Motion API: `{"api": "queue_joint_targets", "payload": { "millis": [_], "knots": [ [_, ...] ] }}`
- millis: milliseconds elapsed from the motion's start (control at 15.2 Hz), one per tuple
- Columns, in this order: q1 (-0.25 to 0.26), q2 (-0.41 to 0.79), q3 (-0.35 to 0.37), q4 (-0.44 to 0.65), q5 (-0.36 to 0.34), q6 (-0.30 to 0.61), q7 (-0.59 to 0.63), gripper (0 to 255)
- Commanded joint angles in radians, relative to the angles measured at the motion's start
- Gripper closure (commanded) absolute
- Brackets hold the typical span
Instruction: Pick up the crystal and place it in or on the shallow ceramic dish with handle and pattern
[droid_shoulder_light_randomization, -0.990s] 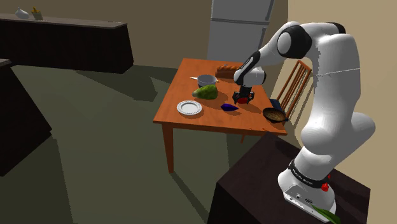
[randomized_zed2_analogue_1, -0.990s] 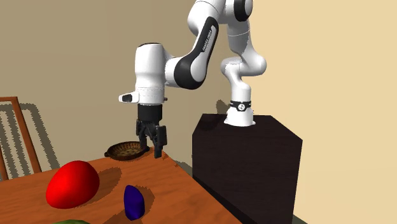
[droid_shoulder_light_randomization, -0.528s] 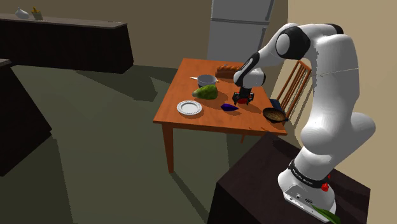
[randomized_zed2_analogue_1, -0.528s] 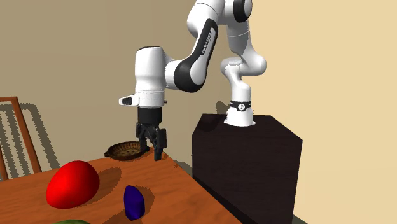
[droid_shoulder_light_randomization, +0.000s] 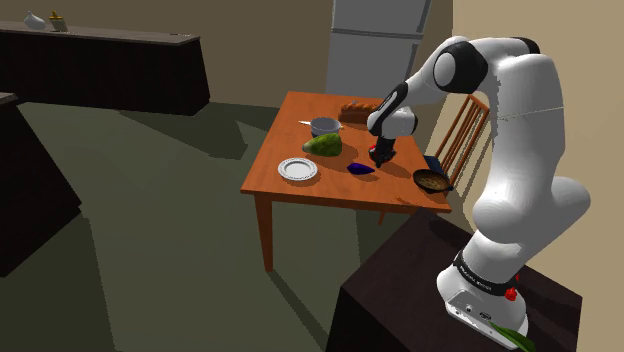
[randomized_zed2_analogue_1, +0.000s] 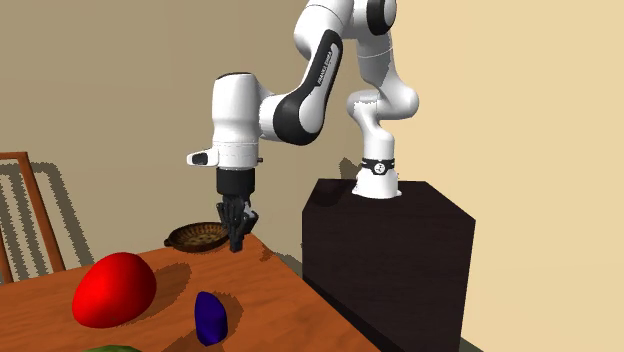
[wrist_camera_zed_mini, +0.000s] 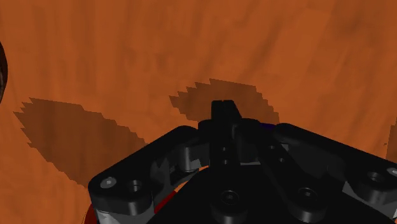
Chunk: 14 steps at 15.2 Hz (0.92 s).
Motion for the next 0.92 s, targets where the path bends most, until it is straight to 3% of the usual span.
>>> {"api": "queue_joint_targets", "payload": {
  "millis": [0, 132, 198, 528, 792, 858],
  "knots": [
    [0.0, 0.0, 0.0, 0.0, 0.0, 0.0, 0.0, 255],
    [0.0, 0.0, 0.0, 0.0, 0.0, 0.0, 0.0, 255],
    [0.0, 0.0, 0.0, 0.0, 0.0, 0.0, 0.0, 0],
    [-0.151, 0.199, 0.156, 0.31, -0.125, -0.135, -0.535, 0],
    [-0.192, 0.367, 0.257, 0.566, -0.246, -0.259, -0.924, 0],
    [-0.193, 0.376, 0.262, 0.578, -0.253, -0.265, -0.944, 0]
  ]
}}
